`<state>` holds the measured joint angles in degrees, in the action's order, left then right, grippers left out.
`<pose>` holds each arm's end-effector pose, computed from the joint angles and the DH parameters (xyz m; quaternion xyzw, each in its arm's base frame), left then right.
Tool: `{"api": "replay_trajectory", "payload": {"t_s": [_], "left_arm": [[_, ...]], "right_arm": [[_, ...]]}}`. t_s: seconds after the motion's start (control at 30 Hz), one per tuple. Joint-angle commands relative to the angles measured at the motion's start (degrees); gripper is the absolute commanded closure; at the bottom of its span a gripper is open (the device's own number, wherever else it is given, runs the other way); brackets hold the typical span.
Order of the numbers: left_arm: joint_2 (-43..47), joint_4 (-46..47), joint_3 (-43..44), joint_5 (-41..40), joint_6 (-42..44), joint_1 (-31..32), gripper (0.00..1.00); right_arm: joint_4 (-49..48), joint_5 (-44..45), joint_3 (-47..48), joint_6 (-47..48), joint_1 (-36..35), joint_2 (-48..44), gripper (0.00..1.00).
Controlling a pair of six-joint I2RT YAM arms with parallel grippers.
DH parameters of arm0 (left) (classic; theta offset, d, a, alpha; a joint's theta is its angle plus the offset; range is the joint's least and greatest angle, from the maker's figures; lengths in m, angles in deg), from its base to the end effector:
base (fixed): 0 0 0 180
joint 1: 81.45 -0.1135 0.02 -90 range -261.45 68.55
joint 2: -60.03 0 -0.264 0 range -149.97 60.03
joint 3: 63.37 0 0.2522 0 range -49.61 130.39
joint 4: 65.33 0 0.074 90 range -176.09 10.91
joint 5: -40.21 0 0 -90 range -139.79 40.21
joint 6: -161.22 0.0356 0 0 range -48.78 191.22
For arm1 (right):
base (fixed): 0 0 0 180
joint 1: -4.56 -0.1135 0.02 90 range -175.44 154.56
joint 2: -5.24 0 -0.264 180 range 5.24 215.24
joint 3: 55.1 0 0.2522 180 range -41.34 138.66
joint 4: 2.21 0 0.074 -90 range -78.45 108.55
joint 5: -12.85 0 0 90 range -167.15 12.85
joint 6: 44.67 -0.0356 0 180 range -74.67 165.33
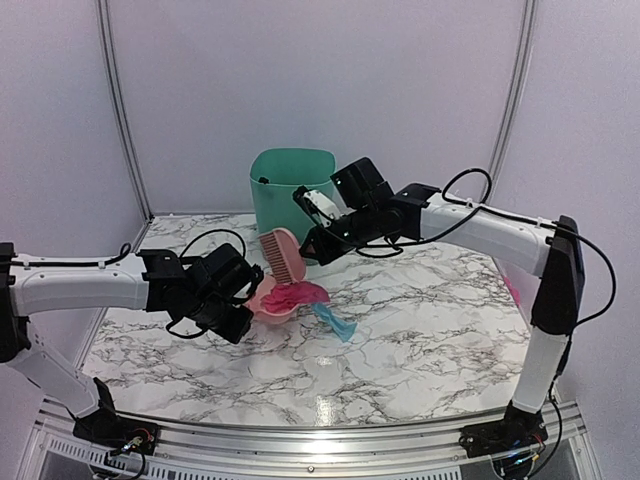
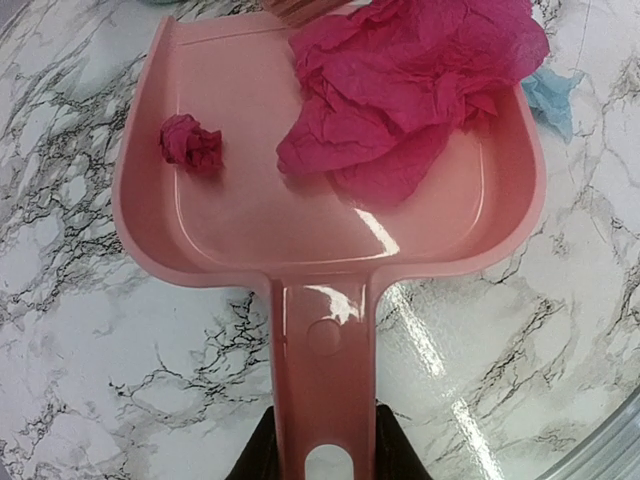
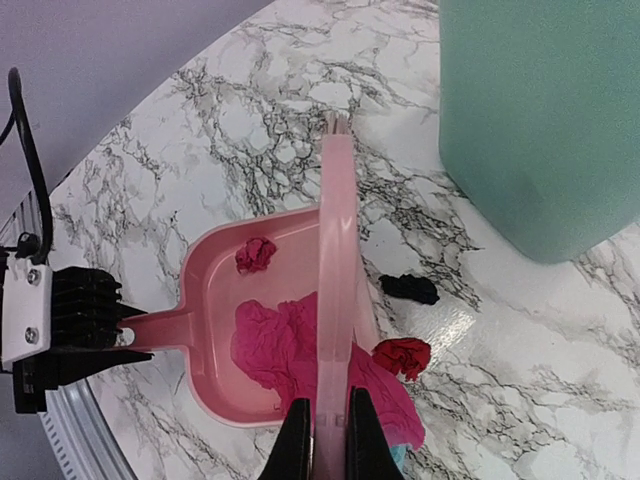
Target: Sweep away the paper scraps from the table
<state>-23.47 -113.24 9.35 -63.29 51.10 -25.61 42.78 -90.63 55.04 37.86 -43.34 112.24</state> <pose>0.1721 -0.2389 0.2358 0.2631 0.9199 -0.0757 0.2809 0.2821 0.3246 0.3073 -0.3582 0.8343 0.2831 0.3089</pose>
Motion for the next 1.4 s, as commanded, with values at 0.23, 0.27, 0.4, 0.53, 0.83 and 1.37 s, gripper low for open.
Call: {"api": "replay_trajectory", "payload": {"t_s": [0.23,0.27,0.4,0.53,0.83,1.37], "left_arm": [[-2.00,1.37,-2.98,2.41,0.17,0.33,1.00],[-1.96,1.37,-3.12,3.04,0.11,0.37,1.00],[-1.70,1.22,-3.88,4.56,0.00,0.79,1.00],[-1.70,0.20,-4.58,4.91,-0.19,1.33,1.00],[-0.57,-2.34,-6.29,4.79,-1.82,2.65,1.00],[-1.50,-4.79,-6.40,7.61,-2.20,4.68,1.00]], "right_arm": [[12.82,25.75,1.81,-5.15,0.09,-9.10,1.00],[13.82,26.63,-0.06,-5.88,0.09,-10.33,1.00],[18.67,28.23,-7.64,-9.67,-0.03,-14.83,1.00],[26.98,27.60,-13.94,-14.15,-0.49,-18.61,1.00],[25.86,8.89,-25.17,-22.52,-5.56,-25.59,1.00],[15.19,13.14,-17.63,-20.99,-6.77,-13.17,1.00]]}}
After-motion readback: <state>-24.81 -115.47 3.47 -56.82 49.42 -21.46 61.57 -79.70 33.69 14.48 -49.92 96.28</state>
